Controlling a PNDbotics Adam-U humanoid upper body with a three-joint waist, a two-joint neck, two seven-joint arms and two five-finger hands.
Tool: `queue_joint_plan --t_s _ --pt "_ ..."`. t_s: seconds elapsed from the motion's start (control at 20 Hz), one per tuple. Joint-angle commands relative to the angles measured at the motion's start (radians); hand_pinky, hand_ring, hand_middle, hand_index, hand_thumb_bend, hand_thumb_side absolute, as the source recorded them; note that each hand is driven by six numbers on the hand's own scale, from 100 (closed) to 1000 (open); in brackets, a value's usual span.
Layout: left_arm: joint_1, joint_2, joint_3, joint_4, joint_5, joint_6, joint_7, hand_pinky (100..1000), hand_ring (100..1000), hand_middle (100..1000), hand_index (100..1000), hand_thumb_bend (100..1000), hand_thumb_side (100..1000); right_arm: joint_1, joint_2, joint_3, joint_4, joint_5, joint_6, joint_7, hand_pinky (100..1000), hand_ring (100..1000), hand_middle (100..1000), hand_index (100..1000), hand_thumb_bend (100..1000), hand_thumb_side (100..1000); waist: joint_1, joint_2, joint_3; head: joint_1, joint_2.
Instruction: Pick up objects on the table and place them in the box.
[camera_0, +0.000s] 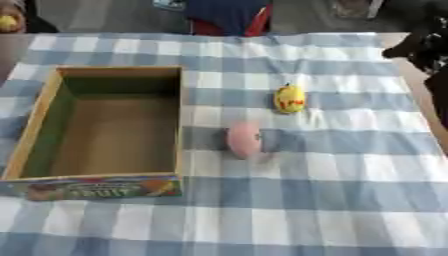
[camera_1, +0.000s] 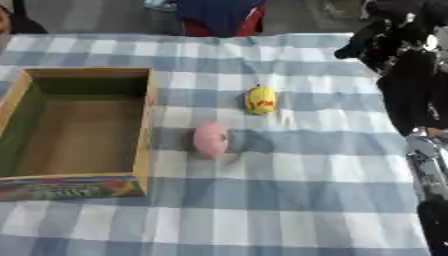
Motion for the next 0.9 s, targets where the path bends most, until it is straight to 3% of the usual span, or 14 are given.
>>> queue_joint_plan --t_s 0.05,0.4,0.9 --pt "-0.003 0.029 0.006 -0.020 0.002 -0.001 -0.004 352 567 523 796 437 563 -0.038 -0.047 0.001 -0.001 0.020 -0.007 -0.007 673 595 565 826 100 1000 0.002 -0.018 0.002 -0.005 0.005" --pt "0.003 0.026 0.001 -0.020 0.005 -0.003 -0.010 351 567 523 797 439 564 -0.141 -0.109 0.047 0.050 0.151 0.025 -0.007 691 647 606 853 100 1000 0.008 -0.017 0.008 -0.016 0.018" --pt "0.010 0.022 -0.007 -0.020 0.010 -0.005 -0.020 352 569 524 797 440 564 -0.386 -0.186 0.202 0.150 0.516 0.071 0.106 712 751 705 885 100 926 0.013 -0.017 0.017 -0.026 0.021"
